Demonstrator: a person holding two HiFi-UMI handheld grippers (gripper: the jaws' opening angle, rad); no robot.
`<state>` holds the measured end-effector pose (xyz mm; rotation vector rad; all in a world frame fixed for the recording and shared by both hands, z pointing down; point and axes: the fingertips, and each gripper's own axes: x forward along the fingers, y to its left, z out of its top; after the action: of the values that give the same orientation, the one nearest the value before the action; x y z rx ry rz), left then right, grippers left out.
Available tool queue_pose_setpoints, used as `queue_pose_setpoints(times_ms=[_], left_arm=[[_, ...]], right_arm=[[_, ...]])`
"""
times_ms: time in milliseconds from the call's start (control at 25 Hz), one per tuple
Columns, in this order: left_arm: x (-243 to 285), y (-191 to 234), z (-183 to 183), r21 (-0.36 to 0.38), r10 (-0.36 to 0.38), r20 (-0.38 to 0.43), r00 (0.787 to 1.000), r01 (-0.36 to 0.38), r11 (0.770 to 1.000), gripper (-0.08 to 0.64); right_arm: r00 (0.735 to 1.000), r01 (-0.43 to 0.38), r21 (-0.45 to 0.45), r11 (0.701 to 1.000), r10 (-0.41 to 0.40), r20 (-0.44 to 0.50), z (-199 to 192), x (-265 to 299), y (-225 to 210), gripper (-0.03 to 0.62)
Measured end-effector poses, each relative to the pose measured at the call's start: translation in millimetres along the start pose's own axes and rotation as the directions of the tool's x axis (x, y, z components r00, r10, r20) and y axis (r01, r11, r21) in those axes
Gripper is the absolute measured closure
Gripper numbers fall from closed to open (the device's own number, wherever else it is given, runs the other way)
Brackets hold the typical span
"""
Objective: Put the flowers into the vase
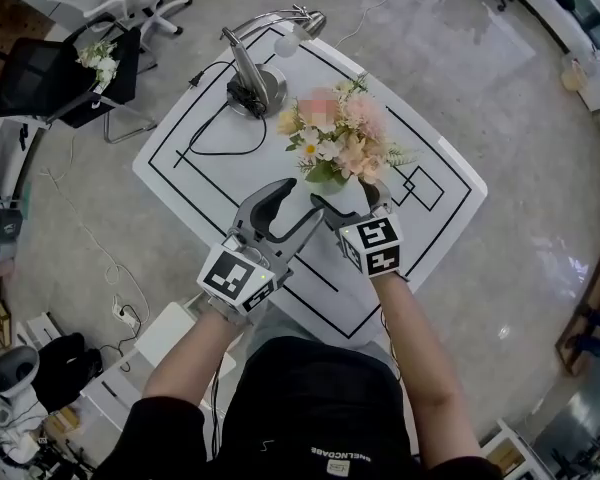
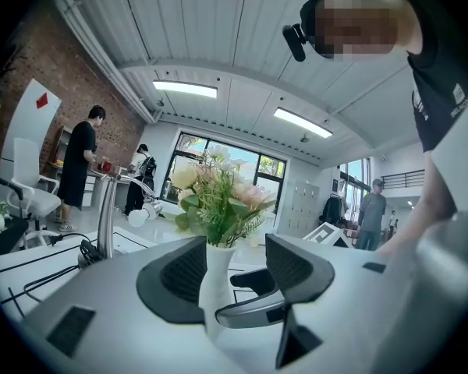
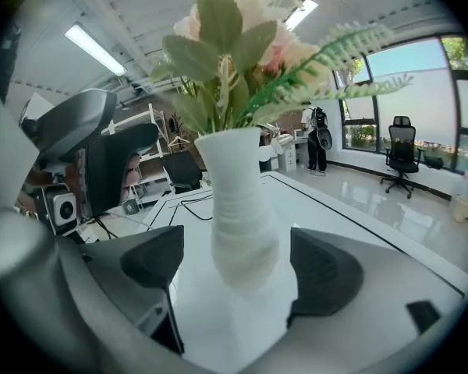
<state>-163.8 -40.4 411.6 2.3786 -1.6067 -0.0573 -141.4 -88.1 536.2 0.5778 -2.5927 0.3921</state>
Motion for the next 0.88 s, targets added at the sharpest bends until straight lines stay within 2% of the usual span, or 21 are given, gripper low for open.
queue_pose_setpoints(times_ms=[240,560,720,880], left_arm=[[3.5,-20.5,9.9,-0.001,-0.033,0.018,0.999,0.033,0.999,0.341],[19.3,-76.2,30.3,0.024,-0.152,0.026,0.988,0.151,0.988,0.400],[29.7,-111.5,40.0,0.034,-0.220,0.022,0.975,0.219,0.975,0.429],[42.0,-148.0,49.9,0.038,-0.287,0.020,0.958,0.286,0.957,0.458]], right_arm=[[0.998,0.015,0.020,1.000,-0.016,0.053,15.2,-37.8,-2.9,0.184],[0.979,0.052,0.074,0.996,-0.066,0.191,47.6,-123.4,-2.5,0.196],[0.955,0.105,0.091,0.990,-0.126,0.268,61.2,-182.4,-3.2,0.280],[0.904,0.199,0.123,0.972,-0.231,0.361,73.5,-248.1,-9.6,0.402]])
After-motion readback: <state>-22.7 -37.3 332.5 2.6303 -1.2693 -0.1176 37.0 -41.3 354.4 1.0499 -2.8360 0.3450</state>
